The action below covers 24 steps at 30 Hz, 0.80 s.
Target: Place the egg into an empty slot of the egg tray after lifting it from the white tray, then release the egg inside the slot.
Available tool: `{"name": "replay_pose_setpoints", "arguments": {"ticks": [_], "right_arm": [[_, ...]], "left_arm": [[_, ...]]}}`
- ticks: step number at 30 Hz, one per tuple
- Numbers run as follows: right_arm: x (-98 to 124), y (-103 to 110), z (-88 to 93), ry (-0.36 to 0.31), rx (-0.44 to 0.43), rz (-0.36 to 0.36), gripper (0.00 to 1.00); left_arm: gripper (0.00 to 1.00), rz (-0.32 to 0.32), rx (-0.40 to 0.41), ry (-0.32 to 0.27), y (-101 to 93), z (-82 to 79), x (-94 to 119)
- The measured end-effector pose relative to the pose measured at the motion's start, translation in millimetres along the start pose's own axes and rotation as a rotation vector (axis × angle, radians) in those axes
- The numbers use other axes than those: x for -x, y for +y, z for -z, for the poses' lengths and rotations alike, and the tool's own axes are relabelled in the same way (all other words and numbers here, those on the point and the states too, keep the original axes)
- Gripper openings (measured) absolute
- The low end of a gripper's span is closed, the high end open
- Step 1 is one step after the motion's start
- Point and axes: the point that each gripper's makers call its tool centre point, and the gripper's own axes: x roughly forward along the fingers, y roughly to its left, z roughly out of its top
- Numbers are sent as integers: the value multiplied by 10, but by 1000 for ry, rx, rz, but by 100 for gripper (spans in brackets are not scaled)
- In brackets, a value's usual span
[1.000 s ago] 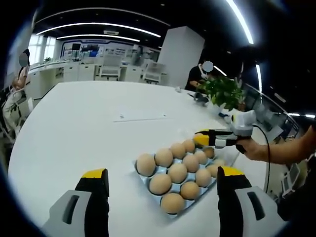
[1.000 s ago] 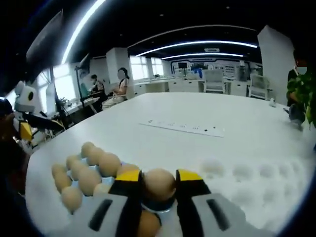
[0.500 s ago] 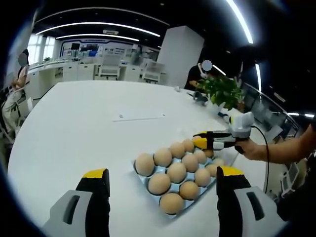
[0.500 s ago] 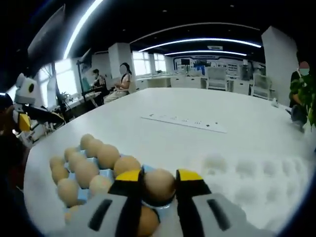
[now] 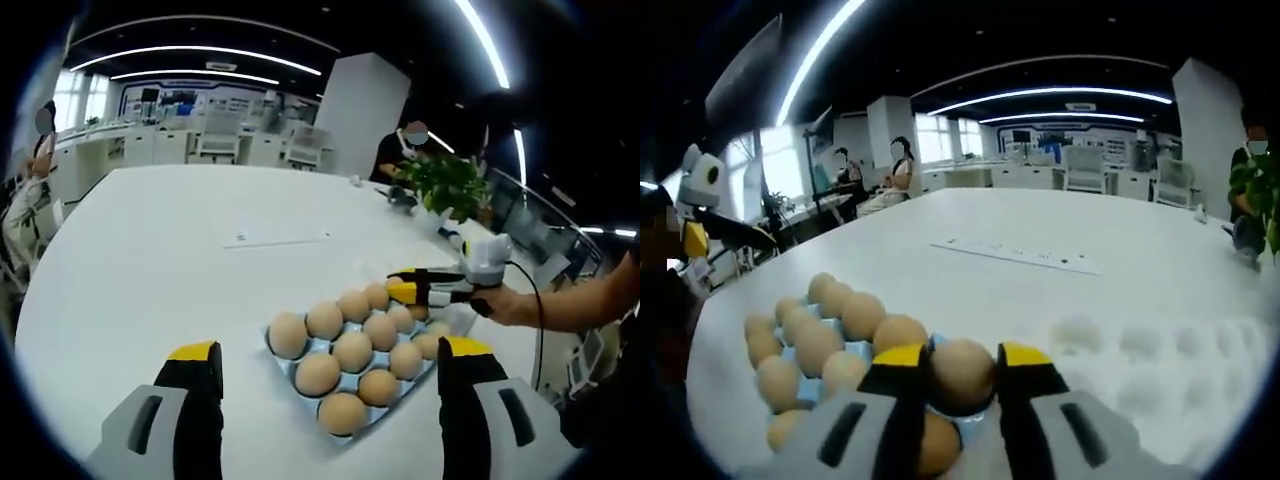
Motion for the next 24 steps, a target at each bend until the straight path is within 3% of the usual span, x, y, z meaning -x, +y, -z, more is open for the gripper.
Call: {"name": "replay_pose_setpoints", "arguments": {"ticks": [5, 10, 11, 13, 14, 16, 18, 20, 24], "right_arm": [[32, 5, -14, -68, -22, 2, 31], [84, -10, -49, -100, 1, 15, 43], [97, -8, -97, -121, 20, 11, 50], [168, 40, -385, -264, 40, -10, 66], [219, 62, -526, -324, 39, -9, 82], [251, 97, -623, -358, 23, -20, 100], [323, 208, -690, -356, -50, -70, 100], [351, 291, -660, -324, -68, -97, 100], [542, 550, -746, -374, -97, -159, 100]], "left_arm": [[89, 5, -3, -6, -28, -13, 17], [89, 1, -8, -6, -35, -11, 30], [89, -1, -9, -8, -32, -12, 32], [90, -7, -11, -10, -26, -10, 41], [90, -8, -11, -10, -26, -10, 45], [90, -10, -10, -13, -25, -10, 51], [90, -11, -10, -18, -38, -10, 64], [92, -5, -21, -30, -76, -18, 81], [99, 24, -45, -85, -179, -75, 139]]}}
